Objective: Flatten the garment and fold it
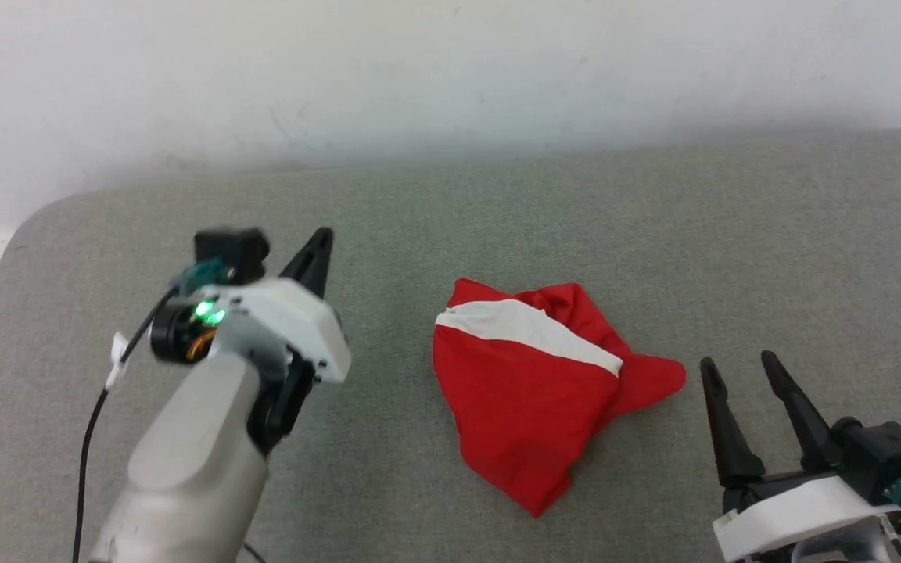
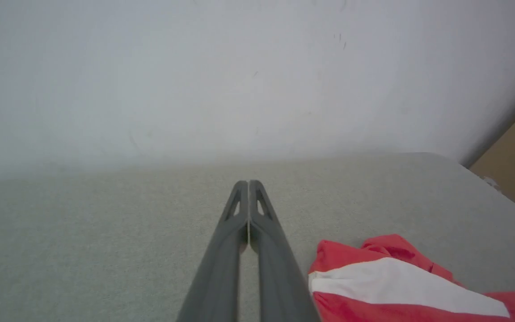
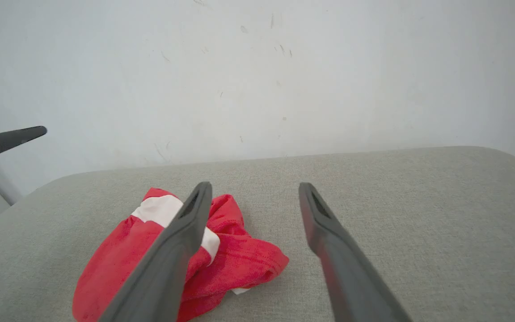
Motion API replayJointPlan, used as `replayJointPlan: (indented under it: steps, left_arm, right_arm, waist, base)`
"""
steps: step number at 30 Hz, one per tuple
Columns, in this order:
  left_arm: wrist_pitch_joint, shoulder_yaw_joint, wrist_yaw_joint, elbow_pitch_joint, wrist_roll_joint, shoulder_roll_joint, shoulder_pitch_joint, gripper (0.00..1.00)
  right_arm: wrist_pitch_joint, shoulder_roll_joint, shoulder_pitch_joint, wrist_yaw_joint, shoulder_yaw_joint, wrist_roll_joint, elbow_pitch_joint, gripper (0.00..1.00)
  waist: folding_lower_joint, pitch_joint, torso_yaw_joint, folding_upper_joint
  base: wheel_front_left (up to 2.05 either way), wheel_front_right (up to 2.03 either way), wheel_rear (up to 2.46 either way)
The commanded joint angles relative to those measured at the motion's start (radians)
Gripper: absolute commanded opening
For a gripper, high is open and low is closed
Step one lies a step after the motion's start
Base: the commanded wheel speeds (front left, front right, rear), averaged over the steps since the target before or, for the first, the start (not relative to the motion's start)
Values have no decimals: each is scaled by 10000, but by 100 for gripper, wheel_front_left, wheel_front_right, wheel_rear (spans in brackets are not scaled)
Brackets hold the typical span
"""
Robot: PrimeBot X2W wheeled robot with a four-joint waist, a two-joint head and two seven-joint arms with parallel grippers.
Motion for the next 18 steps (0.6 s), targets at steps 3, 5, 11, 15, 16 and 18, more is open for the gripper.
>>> replayJointPlan:
  steps: [3,5,11,15,16,18]
  left_arm:
    - [-372,95,483,-1034,85,234,1080,0]
    - [-448,164,784,-1538,111,361,1558,0]
    - [-270,294,1224,-2683,-12,550,2247,0]
    - [189,230,1054,-2863,-229,605,2186,87]
    - [330,220,995,-2891,-291,625,2102,100]
    - [598,232,837,-2900,-479,617,1868,100]
  right_arm:
    - [-50,18,163,-9,-170,77,-58,100]
    - [-9,18,161,-9,-136,43,-48,100]
    - [34,18,-11,-9,-64,12,-67,100]
    - [29,18,-86,-9,17,22,-54,100]
    - [25,18,-108,-9,43,25,-46,100]
    - [24,18,-157,-9,85,27,-29,100]
  waist:
    - [1,3,243,1]
    - [1,15,276,1]
    - [1,117,292,1]
    - [1,186,212,1]
    - [1,222,171,1]
    - [1,307,71,1]
  base:
    - [0,0,0]
    - [0,0,0]
    - [0,0,0]
    - [0,0,0]
    - [0,0,0]
    - [0,0,0]
